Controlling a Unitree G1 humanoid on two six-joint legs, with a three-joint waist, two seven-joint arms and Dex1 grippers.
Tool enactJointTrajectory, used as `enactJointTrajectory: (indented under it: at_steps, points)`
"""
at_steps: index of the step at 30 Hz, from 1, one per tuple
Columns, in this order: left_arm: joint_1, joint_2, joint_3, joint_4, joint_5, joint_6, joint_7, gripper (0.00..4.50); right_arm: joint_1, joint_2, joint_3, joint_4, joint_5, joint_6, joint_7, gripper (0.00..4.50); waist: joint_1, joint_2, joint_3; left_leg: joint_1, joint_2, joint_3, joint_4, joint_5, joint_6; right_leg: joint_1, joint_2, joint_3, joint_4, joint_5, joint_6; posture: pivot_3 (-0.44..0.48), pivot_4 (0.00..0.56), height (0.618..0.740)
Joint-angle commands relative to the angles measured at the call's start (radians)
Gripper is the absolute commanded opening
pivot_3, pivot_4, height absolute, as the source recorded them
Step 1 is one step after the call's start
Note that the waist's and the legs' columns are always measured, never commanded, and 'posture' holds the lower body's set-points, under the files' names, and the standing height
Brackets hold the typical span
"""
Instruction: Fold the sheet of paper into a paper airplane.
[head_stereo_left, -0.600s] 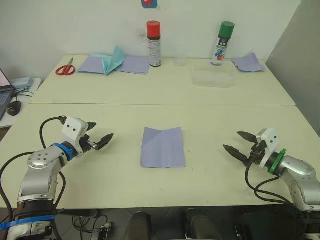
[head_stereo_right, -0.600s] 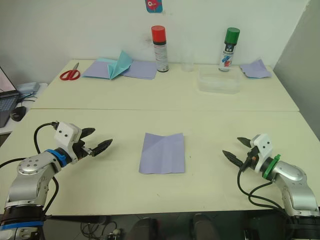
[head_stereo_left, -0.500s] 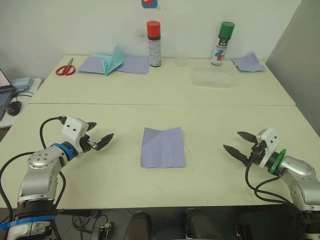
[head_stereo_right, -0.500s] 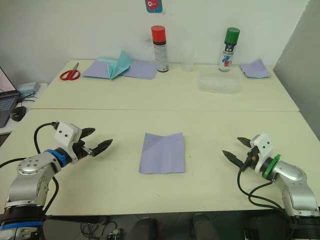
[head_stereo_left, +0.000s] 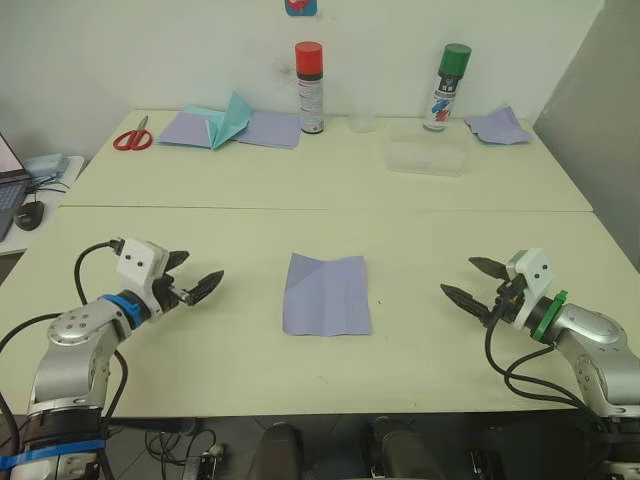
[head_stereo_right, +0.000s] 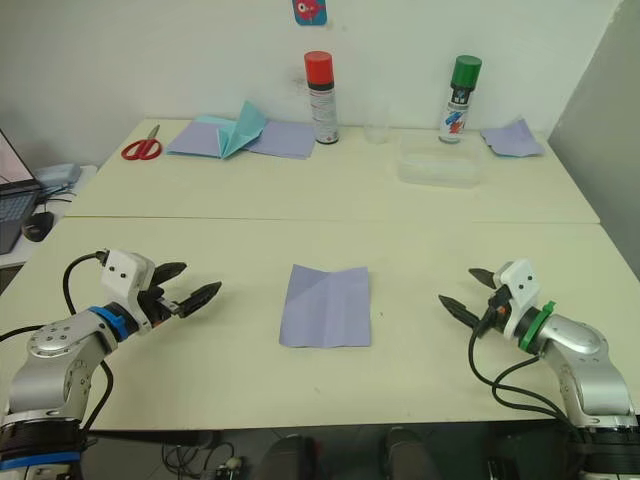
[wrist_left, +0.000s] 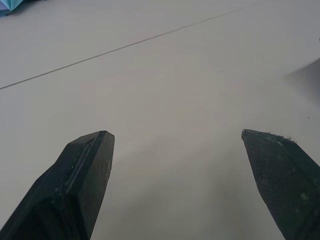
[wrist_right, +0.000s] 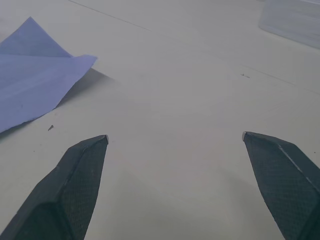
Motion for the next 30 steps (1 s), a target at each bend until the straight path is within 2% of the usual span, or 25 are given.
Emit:
enactJointTrajectory:
  at_steps: [1,4,7,11,19,20,24,28,30]
  points:
    - [0.006,0.008,0.035,-0.051,-0.023,0.004,0.004,4.48,-0.018,-0.018,-0.010,-0.041,0.002,0.010,-0.003,4.50,0.000,0.000,0.000,0.000,0.000,0.000,0.000,0.000,0.000,0.000,0.000,0.000,0.000,0.000,0.000,0.000,0.150,0.740]
    - [0.004,0.018,0.046,-0.066,-0.045,0.017,-0.009,4.48,-0.030,-0.024,-0.012,-0.037,0.003,0.017,0.002,4.50,0.000,0.000,0.000,0.000,0.000,0.000,0.000,0.000,0.000,0.000,0.000,0.000,0.000,0.000,0.000,0.000,0.150,0.740]
    - [0.002,0.032,0.066,-0.140,-0.115,0.072,-0.050,3.92,-0.040,-0.032,-0.011,-0.033,0.003,0.023,0.008,4.50,0.000,0.000,0.000,0.000,0.000,0.000,0.000,0.000,0.000,0.000,0.000,0.000,0.000,0.000,0.000,0.000,0.150,0.740]
    - [-0.038,0.027,0.044,-0.239,-0.167,0.157,-0.029,2.74,-0.053,-0.031,-0.001,-0.040,0.005,0.037,0.009,4.50,0.000,0.000,0.000,0.000,0.000,0.000,0.000,0.000,0.000,0.000,0.000,0.000,0.000,0.000,0.000,0.000,0.150,0.740]
    - [-0.068,-0.064,-0.142,-0.355,-0.127,0.197,0.004,0.21,-0.066,-0.004,0.069,-0.046,-0.017,0.030,0.009,4.50,0.000,0.000,0.000,0.000,-0.001,0.000,0.001,0.000,0.000,0.001,0.000,0.000,0.000,0.000,0.000,0.000,0.150,0.740]
    - [-0.062,-0.079,-0.172,-0.362,-0.111,0.189,0.007,0.02,-0.069,0.001,0.085,-0.048,-0.023,0.025,0.011,4.50,0.001,0.000,0.000,0.000,-0.001,0.000,0.001,0.000,0.000,0.001,0.001,0.000,0.000,0.000,0.000,0.000,0.150,0.740]
    - [-0.045,-0.106,-0.234,-0.347,-0.069,0.156,-0.001,0.02,-0.084,0.018,0.123,-0.050,-0.033,0.024,0.018,4.50,-0.002,0.000,0.000,0.000,-0.001,-0.001,0.001,0.000,0.000,0.001,0.002,0.000,0.000,0.000,0.000,0.000,0.150,0.740]
    - [-0.043,-0.100,-0.351,-0.267,0.054,0.148,0.014,0.02,-0.118,0.018,0.198,-0.038,-0.091,0.027,0.024,4.50,-0.002,0.001,0.000,0.001,-0.001,-0.002,0.001,0.000,0.000,0.001,0.004,0.000,0.001,0.000,0.000,0.000,0.150,0.740]
    - [-0.043,-0.115,-0.365,-0.228,0.089,0.122,0.033,0.02,-0.134,0.037,0.201,-0.041,-0.082,0.048,0.011,4.50,-0.002,0.001,0.000,0.001,-0.001,-0.002,0.001,0.000,0.000,0.001,0.004,0.000,0.001,0.000,0.000,0.000,0.150,0.740]
